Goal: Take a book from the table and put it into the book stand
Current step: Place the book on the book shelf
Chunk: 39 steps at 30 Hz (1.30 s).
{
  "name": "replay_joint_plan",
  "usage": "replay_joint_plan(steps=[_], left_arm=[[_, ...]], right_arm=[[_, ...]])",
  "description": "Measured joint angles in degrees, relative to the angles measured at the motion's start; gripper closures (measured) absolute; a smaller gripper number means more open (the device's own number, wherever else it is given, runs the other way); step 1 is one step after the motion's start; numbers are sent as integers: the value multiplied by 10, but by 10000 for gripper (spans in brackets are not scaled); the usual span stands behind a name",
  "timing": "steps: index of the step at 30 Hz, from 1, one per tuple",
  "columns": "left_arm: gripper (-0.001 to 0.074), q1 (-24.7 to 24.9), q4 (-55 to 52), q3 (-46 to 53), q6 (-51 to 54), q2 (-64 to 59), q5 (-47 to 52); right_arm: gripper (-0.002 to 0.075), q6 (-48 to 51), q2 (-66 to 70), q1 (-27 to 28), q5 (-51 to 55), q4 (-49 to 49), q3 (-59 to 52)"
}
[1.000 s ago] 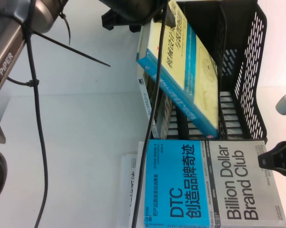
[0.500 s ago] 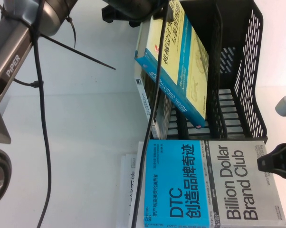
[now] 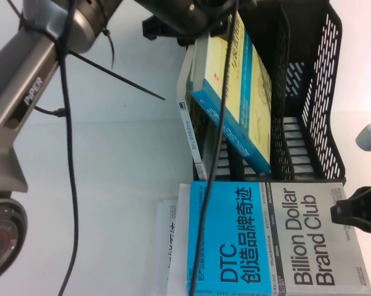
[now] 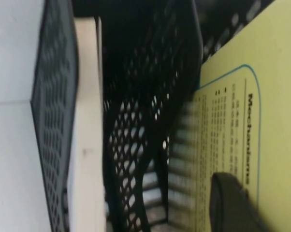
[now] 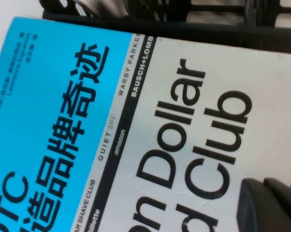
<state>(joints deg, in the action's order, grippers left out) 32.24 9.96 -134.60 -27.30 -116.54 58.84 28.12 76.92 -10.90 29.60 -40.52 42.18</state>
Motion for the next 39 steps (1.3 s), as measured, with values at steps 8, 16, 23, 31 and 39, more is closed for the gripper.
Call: replay_joint_plan(steps=[8,16,23,31,39], left_arm=[[543,14,-10,0,-17,-26,21],[543,20,-54,0,-55,-29,15],[543,22,-60,0,-85,-29,3],[543,47,-116,0,-97,-39,-27],[543,62,-167,0,-121,-57,-39]], right_arm=[[728,0,6,0,3,-11,0],[728,0,7,0,4,-11,0],[728,0,7,0,4,-16,0],[728,0,7,0,2,-21,0],[728,0,7,0,2,-22,0]])
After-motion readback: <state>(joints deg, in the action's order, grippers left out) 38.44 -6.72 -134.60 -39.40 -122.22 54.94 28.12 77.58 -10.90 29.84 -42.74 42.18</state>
